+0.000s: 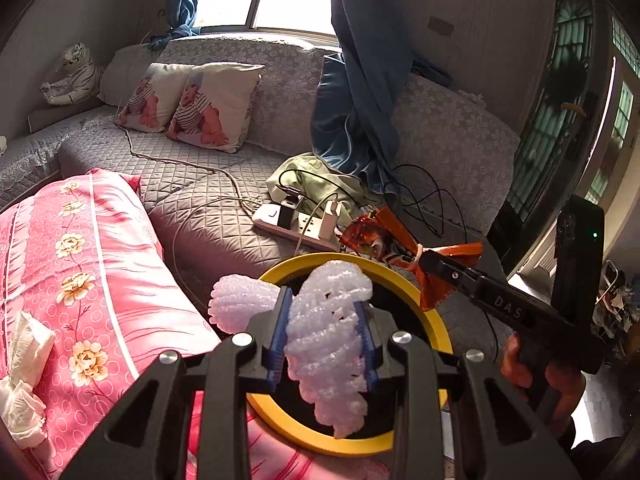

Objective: Collect trash
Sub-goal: 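Carry both items over the yellow bin and open both tools to drop them, then move both open tools back over the trash pile on the bed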

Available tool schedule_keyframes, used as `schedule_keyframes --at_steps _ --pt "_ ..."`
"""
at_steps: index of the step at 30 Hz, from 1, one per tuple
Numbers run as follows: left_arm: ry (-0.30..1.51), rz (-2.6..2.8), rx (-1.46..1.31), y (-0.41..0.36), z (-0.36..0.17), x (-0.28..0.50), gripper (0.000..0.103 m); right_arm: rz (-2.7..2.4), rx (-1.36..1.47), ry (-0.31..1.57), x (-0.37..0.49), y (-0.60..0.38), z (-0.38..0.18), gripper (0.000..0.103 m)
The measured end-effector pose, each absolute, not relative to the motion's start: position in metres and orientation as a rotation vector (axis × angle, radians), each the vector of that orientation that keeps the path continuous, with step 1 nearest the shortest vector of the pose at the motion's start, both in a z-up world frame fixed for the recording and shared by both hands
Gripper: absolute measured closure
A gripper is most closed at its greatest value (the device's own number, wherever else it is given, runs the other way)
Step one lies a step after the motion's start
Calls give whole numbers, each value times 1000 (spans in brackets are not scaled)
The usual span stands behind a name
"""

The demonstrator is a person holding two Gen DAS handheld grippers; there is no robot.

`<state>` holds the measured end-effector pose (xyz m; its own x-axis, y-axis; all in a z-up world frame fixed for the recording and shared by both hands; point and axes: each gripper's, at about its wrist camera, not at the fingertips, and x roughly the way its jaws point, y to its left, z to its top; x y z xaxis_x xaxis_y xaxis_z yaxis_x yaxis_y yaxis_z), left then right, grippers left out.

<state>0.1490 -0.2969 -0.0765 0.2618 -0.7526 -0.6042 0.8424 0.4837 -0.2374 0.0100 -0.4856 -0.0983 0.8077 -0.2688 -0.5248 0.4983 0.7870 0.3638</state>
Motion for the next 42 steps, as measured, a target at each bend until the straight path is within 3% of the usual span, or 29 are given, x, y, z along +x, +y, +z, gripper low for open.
schedule_keyframes --at_steps 11,17,20,24,27,32,38,42 --pt "823 -1109 159 -328 -107 148 74 -465 565 511 10 -498 -118 76" --pt "831 -1108 159 -329 -111 146 67 -491 588 513 8 -503 -121 68" --pt "828 -1098 158 -328 -111 146 59 -507 602 504 5 -506 -121 58" --pt "823 -1087 154 -325 -110 147 42 -526 619 483 -2 -511 -117 56" --pt "814 -1076 143 -322 -108 147 24 -531 628 468 -7 -513 -113 55" --pt "796 -1062 130 -316 -101 148 20 -541 622 447 -14 -513 -104 54" --pt "770 -1057 74 -293 -84 147 8 -526 596 429 -17 -503 -90 53" --pt "755 -1001 66 -265 -67 147 8 -482 576 407 -15 -491 -80 44"
